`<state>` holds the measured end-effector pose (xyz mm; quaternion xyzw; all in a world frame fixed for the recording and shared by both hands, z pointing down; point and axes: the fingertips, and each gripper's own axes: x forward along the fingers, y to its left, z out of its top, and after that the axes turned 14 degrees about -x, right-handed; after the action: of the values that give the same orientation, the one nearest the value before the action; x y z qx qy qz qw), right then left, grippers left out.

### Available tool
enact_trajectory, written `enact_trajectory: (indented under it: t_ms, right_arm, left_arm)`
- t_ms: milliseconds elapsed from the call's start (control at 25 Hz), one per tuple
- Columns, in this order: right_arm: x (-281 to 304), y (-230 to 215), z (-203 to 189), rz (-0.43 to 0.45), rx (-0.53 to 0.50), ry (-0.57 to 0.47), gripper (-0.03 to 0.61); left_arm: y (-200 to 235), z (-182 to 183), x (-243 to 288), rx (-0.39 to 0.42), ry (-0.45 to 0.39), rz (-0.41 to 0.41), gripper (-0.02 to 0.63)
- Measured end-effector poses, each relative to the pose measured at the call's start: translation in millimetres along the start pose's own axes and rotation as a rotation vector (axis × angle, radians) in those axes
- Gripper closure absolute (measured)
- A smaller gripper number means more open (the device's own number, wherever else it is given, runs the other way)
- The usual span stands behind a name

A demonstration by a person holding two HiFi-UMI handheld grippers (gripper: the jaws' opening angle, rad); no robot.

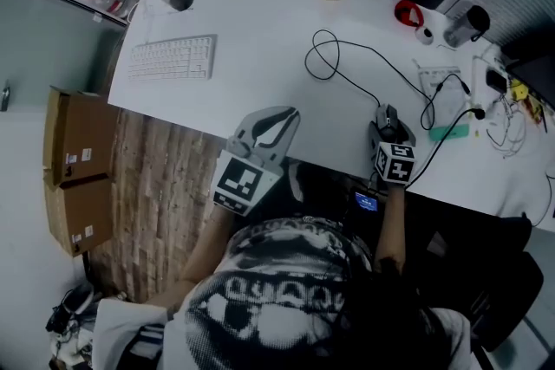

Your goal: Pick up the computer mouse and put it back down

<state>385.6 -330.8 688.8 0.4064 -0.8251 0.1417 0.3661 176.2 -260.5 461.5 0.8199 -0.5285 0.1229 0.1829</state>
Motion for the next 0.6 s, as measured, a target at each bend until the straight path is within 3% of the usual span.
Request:
enact_trajectory:
  t_ms: [320, 600]
  right_arm:
    - [-14.9, -3.3, 5.0, -0.036, 0.074, -0.047, 0.239]
    - [-53.6, 19.3, 32.5, -0.003, 0.000, -0.115, 0.275]
  left_arm:
    - [6.3, -12.4, -14.8, -0.003, 0.027, 0.024, 0.598]
    - [14.0, -17.7, -35.1, -0.014, 0.014, 0.031, 0.598]
